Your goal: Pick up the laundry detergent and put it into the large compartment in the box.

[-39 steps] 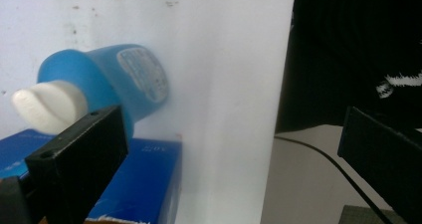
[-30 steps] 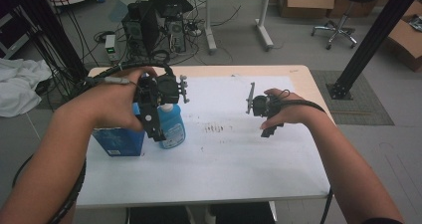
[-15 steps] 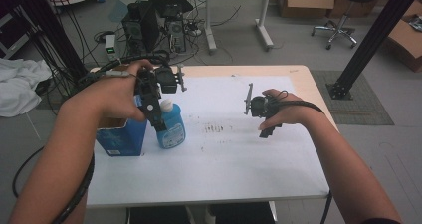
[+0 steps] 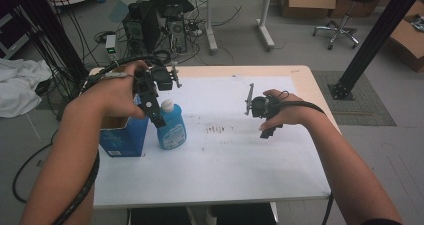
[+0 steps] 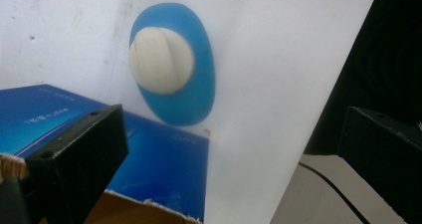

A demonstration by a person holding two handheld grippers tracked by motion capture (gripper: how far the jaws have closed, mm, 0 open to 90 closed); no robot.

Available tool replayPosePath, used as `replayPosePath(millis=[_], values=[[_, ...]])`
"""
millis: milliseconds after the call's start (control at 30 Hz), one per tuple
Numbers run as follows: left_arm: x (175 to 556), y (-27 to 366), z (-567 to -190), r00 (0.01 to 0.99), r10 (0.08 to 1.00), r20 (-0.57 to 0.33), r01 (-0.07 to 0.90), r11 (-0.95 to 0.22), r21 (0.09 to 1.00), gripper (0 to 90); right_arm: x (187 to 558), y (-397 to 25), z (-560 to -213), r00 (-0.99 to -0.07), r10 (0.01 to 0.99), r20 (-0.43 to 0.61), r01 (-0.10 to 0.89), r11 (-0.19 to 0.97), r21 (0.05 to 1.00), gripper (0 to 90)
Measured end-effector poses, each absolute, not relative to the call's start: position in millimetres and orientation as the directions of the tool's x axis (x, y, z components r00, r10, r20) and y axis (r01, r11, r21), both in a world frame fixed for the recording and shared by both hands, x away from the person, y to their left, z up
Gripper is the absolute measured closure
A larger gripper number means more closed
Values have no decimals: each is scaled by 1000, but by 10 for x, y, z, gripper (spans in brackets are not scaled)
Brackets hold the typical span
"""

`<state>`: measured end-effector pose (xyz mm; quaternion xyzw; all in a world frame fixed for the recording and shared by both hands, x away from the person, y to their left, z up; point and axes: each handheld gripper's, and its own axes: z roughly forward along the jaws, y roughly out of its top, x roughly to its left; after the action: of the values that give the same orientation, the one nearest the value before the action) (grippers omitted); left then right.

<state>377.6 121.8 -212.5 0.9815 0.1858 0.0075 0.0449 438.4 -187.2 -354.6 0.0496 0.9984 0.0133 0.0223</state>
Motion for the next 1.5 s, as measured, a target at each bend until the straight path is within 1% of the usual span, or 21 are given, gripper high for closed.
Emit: replayPosePath(millis=[467, 967, 1500], values=[[3899, 1299, -2361, 933, 360, 4, 354, -921, 162, 1, 4400, -1853, -3561, -993, 101, -57, 99, 995, 32, 165], [4020, 1286, -2586, 925, 380, -15, 378, -914, 146, 1, 4388, -1803, -3596, -994, 88, -63, 86, 996, 34, 166], [4124, 1195, -2762, 911, 411, -15, 410, -907, 96, 1, 4383, -1794, -3638, -995, 80, -60, 79, 997, 24, 166]])
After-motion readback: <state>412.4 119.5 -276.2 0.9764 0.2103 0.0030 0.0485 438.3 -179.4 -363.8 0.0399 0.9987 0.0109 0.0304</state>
